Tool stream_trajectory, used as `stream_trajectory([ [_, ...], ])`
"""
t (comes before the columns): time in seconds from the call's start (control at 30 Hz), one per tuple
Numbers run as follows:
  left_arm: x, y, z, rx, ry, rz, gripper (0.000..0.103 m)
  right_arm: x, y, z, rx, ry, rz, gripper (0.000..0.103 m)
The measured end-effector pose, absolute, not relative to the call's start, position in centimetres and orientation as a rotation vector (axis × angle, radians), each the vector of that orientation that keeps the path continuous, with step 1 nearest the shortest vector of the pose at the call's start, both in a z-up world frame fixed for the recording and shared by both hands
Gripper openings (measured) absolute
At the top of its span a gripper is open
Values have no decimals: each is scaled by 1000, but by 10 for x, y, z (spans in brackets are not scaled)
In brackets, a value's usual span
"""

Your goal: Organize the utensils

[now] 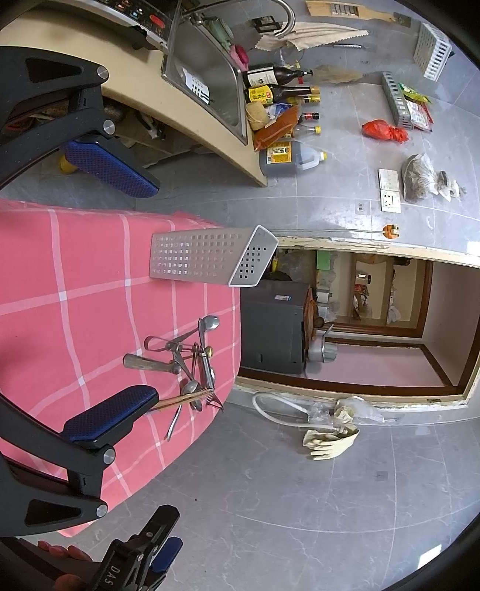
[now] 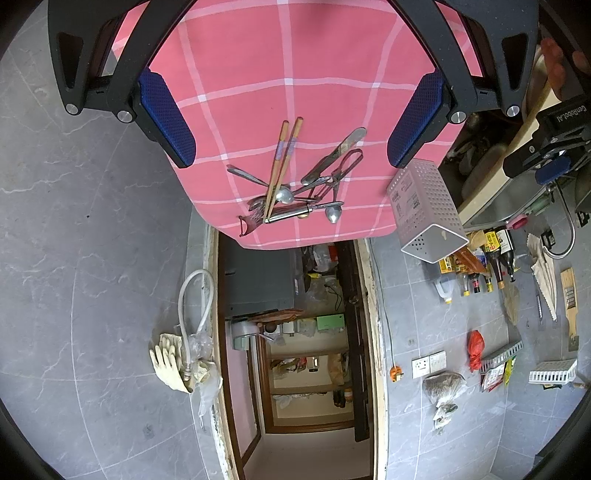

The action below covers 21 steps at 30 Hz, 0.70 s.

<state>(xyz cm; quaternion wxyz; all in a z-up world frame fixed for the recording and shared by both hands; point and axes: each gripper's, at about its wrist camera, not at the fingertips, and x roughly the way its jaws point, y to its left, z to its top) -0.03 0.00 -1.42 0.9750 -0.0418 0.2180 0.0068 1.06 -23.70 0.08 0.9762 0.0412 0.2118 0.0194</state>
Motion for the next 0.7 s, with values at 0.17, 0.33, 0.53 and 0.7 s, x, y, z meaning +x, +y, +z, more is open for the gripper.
stream_trajectory([
  [0.17,3,0,-19,-83,453,18,102,10,-237,2,87,431,41,102],
  [0.33,11,-2,-12,-75,456,34,102,16,-231,-1,95,418,43,102],
  [0.53,28,-10,4,-85,406,15,102,37,-239,14,87,389,59,102],
  [0.7,51,-22,17,-95,362,9,102,55,-254,28,91,360,68,102],
])
